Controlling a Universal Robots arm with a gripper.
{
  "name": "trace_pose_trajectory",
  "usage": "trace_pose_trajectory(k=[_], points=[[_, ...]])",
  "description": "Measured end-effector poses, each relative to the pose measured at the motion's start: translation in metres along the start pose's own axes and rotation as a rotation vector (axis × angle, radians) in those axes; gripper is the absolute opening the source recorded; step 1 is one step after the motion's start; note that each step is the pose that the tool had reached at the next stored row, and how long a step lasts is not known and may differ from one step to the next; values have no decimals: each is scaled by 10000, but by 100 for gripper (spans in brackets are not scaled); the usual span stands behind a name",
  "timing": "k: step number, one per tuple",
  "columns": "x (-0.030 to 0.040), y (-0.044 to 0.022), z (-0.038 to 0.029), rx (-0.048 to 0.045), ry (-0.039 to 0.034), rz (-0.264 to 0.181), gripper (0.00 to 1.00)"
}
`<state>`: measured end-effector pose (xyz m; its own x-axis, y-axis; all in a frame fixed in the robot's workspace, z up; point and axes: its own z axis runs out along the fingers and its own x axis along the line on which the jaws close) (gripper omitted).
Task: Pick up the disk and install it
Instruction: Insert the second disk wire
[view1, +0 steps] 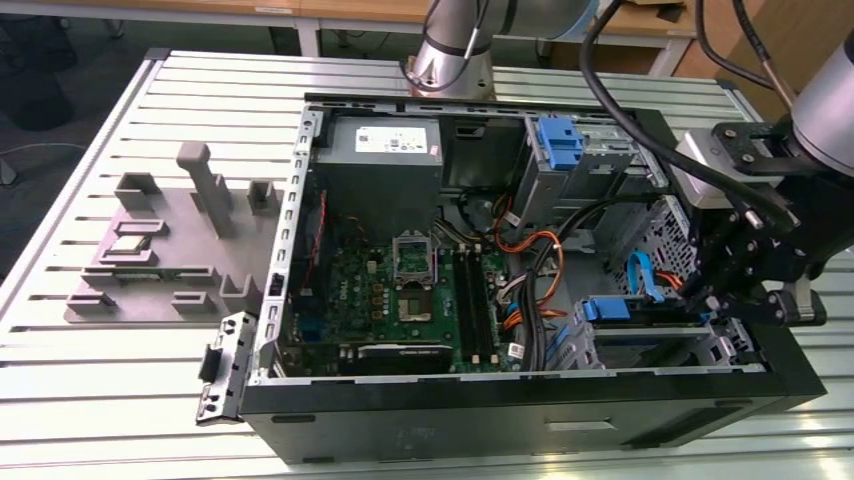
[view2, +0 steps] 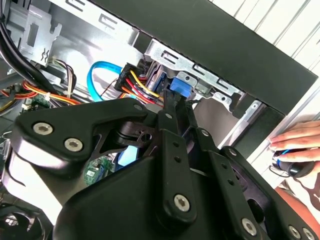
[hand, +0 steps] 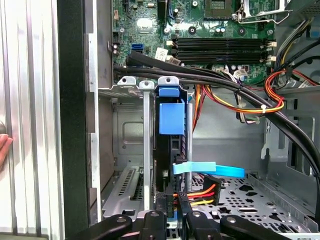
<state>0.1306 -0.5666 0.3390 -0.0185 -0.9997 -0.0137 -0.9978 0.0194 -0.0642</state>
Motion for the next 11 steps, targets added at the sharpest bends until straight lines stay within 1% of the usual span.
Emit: trace_pose_trajectory(k=[11], points=[[0,2,19,0,2,-1,24]])
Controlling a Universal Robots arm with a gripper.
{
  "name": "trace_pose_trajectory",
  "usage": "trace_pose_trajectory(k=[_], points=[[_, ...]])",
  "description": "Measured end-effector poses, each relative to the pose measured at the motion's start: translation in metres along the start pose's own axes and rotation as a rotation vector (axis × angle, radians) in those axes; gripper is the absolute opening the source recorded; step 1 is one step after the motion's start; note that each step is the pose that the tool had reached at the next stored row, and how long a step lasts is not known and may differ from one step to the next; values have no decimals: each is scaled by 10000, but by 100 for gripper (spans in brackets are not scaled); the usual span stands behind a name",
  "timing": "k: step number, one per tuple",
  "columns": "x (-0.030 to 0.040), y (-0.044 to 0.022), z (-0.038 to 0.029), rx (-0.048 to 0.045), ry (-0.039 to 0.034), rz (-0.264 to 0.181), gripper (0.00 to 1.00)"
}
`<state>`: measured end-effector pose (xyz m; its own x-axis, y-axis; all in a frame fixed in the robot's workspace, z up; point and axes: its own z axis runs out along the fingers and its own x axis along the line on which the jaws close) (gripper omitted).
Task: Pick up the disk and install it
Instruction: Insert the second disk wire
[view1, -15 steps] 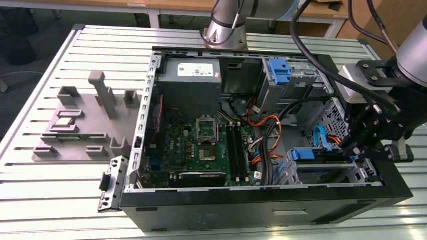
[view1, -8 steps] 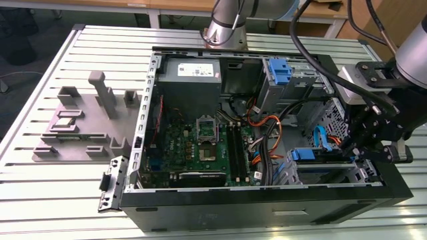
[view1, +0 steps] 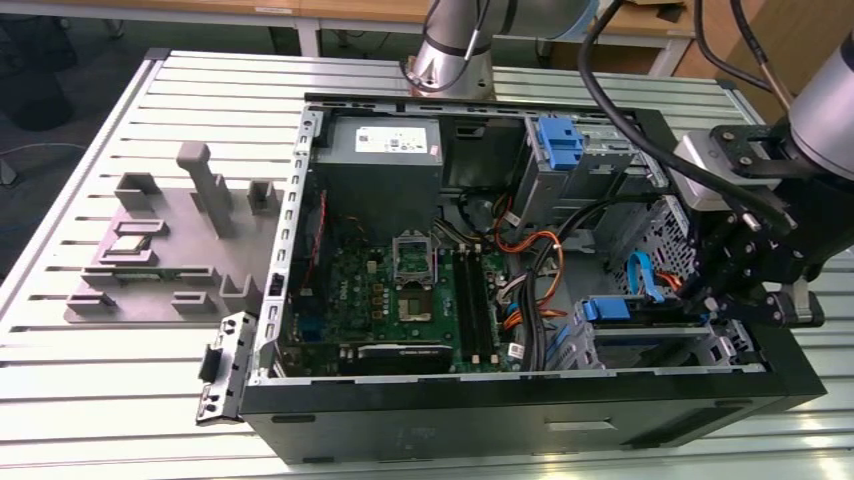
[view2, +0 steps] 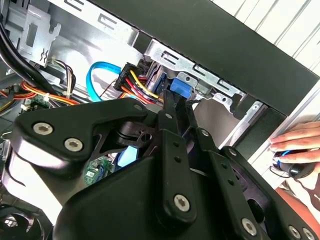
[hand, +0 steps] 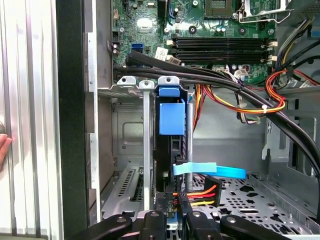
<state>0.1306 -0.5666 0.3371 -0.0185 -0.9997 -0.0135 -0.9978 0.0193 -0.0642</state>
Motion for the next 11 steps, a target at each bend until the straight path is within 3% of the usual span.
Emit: trace_pose_trajectory(k=[11], points=[[1,9,5,0,0,0,22]])
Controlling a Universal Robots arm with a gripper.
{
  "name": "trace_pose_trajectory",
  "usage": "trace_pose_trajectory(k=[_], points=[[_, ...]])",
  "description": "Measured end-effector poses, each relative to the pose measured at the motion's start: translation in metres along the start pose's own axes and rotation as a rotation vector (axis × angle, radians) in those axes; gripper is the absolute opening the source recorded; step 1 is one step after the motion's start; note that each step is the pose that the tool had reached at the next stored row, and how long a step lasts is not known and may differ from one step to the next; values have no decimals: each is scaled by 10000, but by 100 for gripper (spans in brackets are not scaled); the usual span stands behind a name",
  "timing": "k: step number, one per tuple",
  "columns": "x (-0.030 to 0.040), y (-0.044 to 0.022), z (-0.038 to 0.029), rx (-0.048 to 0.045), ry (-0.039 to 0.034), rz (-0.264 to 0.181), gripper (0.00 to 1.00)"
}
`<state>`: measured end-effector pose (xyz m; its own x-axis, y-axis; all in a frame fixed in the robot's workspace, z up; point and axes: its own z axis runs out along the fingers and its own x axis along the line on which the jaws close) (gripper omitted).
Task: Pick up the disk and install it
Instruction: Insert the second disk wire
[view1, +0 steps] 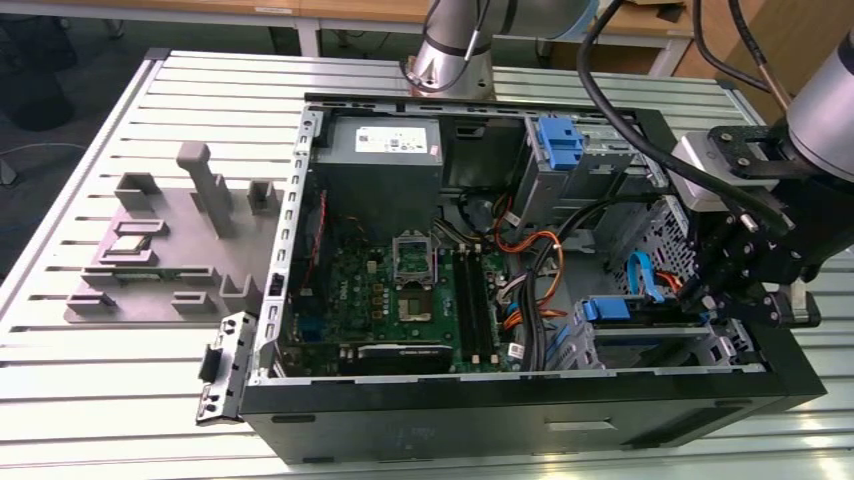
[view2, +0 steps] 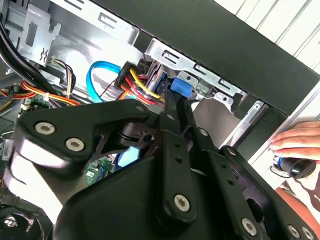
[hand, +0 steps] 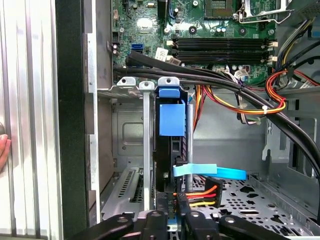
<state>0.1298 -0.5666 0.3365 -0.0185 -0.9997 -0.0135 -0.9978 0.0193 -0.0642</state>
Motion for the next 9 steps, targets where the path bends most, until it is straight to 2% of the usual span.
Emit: trace_pose_trajectory(k=[1,9], points=[[0,0,0,0,1,0,16],[0,1,-8,0,0,0,16]])
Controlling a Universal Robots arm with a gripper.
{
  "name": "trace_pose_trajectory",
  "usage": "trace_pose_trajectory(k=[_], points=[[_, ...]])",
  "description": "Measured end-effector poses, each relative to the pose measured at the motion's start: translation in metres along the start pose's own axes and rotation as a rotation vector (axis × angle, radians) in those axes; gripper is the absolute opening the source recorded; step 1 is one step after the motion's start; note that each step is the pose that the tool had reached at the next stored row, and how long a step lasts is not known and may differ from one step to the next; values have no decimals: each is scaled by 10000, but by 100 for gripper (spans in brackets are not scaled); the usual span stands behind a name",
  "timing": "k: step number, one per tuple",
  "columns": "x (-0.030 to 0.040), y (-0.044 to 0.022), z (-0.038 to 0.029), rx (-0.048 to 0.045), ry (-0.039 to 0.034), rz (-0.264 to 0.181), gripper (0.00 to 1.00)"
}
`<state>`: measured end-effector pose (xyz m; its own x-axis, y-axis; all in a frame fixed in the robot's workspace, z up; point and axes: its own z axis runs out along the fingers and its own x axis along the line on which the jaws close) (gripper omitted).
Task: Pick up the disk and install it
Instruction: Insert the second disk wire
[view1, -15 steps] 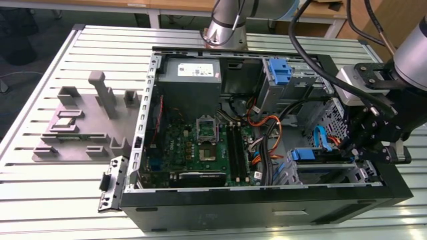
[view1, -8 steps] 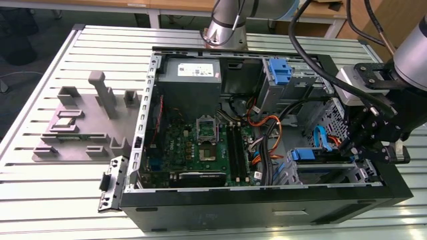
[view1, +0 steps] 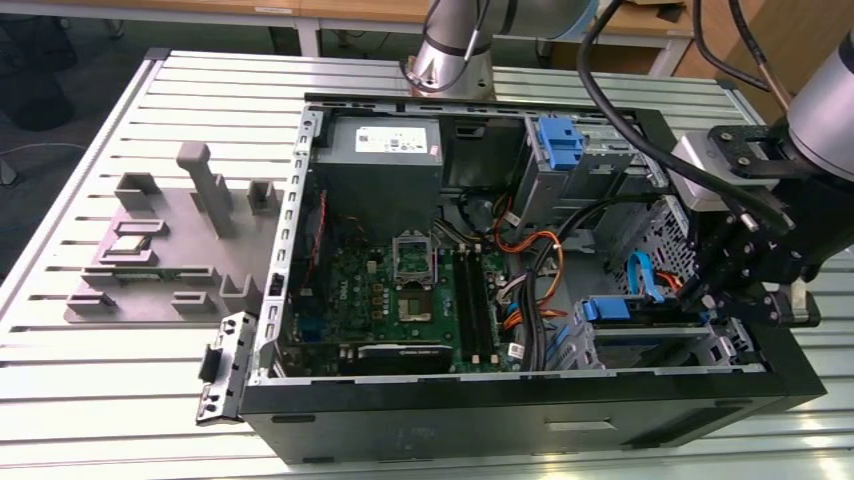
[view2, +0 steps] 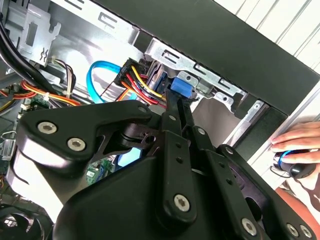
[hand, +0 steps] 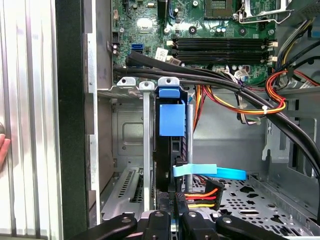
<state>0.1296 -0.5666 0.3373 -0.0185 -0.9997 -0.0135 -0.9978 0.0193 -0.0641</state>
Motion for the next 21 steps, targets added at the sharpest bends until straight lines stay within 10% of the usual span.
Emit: trace_pose_trajectory(k=[21], points=[[-55,104,-6,152,-56,-41,16]])
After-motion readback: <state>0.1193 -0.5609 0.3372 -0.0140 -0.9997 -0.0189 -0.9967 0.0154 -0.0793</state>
